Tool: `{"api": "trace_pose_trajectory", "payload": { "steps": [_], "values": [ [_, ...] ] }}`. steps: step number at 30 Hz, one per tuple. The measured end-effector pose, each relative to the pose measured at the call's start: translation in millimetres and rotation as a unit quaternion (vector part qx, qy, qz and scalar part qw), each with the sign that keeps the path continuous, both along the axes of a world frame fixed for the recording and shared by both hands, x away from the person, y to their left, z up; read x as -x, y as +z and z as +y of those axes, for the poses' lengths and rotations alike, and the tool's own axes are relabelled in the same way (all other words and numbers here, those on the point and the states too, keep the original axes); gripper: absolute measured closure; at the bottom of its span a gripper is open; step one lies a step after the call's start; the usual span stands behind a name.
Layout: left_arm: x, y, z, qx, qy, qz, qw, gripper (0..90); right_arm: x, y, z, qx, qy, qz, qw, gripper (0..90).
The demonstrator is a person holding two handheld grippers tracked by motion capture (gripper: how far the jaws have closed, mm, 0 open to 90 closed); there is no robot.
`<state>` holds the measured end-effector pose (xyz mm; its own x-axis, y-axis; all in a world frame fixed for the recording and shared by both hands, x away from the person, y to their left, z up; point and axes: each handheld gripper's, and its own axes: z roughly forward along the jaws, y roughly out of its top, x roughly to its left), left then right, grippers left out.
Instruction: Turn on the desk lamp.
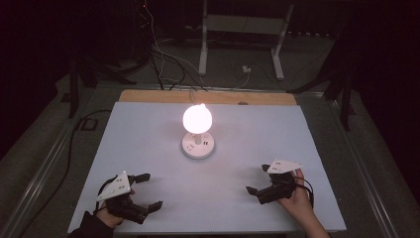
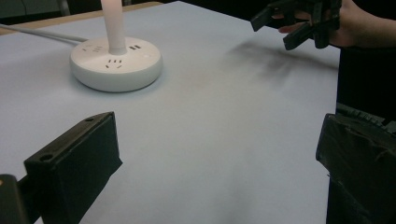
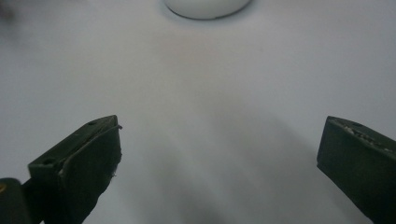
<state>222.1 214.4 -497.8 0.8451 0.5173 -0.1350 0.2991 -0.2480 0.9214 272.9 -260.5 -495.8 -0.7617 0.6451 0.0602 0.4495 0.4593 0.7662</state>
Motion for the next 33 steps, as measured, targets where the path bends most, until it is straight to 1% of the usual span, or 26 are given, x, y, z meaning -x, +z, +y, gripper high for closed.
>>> {"api": "trace_pose_trajectory", "payload": {
  "steps": [4, 7, 9, 13, 18, 21, 24, 26, 28, 33],
  "values": [
    [0.5, -0.1, -0.3, -0.003, -0.002, 0.0, 1.0, 0.2, 8.5, -1.4, -13.0, -0.006, -0.017, 0.004, 0.9998, 0.0],
    [0.2, -0.1, 0.0, -0.001, -0.001, 0.0, 1.0, 0.2, 15.2, -3.7, -22.6, -0.005, -0.027, 0.002, 0.9996, 0.0],
    [0.2, -0.2, 0.0, -0.002, -0.002, 0.0, 1.0, 0.2, 18.9, -5.7, -29.0, -0.002, -0.036, 0.008, 0.9993, 0.0],
    [0.1, -0.2, -0.3, -0.002, -0.002, 0.0, 1.0, 0.3, 25.8, -9.1, -40.4, 0.003, -0.05, 0.013, 0.9986, 0.0],
    [-0.1, -0.1, -0.3, -0.002, -0.001, 0.0, 1.0, 0.2, 32.7, -12.1, -51.6, 0.014, -0.067, 0.015, 0.9976, 0.0],
    [0.2, -0.4, -0.6, -0.004, -0.003, 0.0, 1.0, 0.2, 35.8, -13.7, -56.6, 0.016, -0.075, 0.016, 0.9969, 0.0],
    [-0.2, -0.5, -0.8, -0.002, -0.003, 0.001, 1.0, 0.2, 35.9, -15.9, -58.2, 0.034, -0.082, 0.013, 0.996, 0.0],
    [-0.2, -0.9, -0.9, -0.005, -0.003, 0.001, 1.0, 0.2, 33.3, -16.6, -58.9, 0.029, -0.085, 0.015, 0.9958, 0.0],
    [-0.2, -0.5, -0.8, -0.003, -0.004, 0.0, 1.0, 0.2, 30.0, -17.3, -58.7, 0.021, -0.087, 0.016, 0.9959, 0.0],
    [-0.4, -0.6, -1.1, -0.004, -0.003, 0.0, 1.0, 0.2, 25.9, -19.5, -56.1, 0.026, -0.082, 0.016, 0.9962, 0.0]
  ]
}}
